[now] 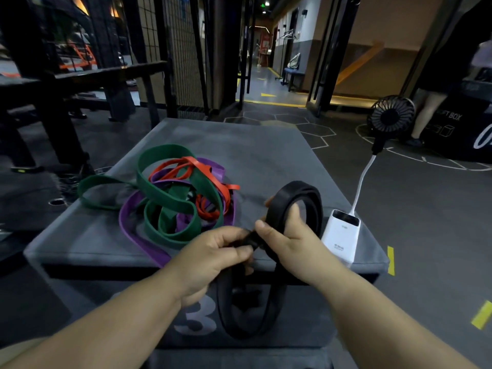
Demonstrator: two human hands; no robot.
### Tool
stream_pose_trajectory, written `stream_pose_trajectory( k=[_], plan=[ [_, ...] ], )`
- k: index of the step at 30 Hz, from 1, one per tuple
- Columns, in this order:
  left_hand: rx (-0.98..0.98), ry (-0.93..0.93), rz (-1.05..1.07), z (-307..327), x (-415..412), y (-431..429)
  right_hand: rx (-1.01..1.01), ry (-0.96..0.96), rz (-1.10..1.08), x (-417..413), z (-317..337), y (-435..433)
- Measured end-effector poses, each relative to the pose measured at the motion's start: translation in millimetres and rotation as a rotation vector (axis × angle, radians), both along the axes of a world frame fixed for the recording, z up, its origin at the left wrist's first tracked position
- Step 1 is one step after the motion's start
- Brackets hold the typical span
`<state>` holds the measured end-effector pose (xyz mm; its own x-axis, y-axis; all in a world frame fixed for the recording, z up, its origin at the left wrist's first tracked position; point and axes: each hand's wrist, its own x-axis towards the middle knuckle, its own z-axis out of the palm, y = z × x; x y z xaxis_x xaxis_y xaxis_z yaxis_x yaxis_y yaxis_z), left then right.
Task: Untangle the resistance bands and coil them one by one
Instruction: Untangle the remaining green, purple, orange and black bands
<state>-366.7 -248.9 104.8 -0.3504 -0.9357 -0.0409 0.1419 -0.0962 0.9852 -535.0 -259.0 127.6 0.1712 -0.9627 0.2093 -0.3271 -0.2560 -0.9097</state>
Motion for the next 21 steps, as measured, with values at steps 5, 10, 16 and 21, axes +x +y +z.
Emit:
stream_pose_trajectory(
  k=[5, 10, 16, 21],
  plan=[
    [-0.016, 0.099, 0.214, 6.1, 1.4, -7.9, 0.028, 0.127, 0.096, 2.1, -0.8, 1.8],
    [0.021, 0.046, 0.172, 2.6, 6.0, -9.2, 0.094, 0.187, 0.243, -2.2, 0.7, 0.5],
    [0.087, -0.008, -0.046, -1.3, 15.2, -12.3, 0.062, 0.239, 0.096, -20.7, 7.6, -11.5],
    [0.141, -0.089, 0.017, 0.4, 20.0, -17.4, 0.006, 0.198, -0.067, -43.7, 14.5, -20.3]
  ],
)
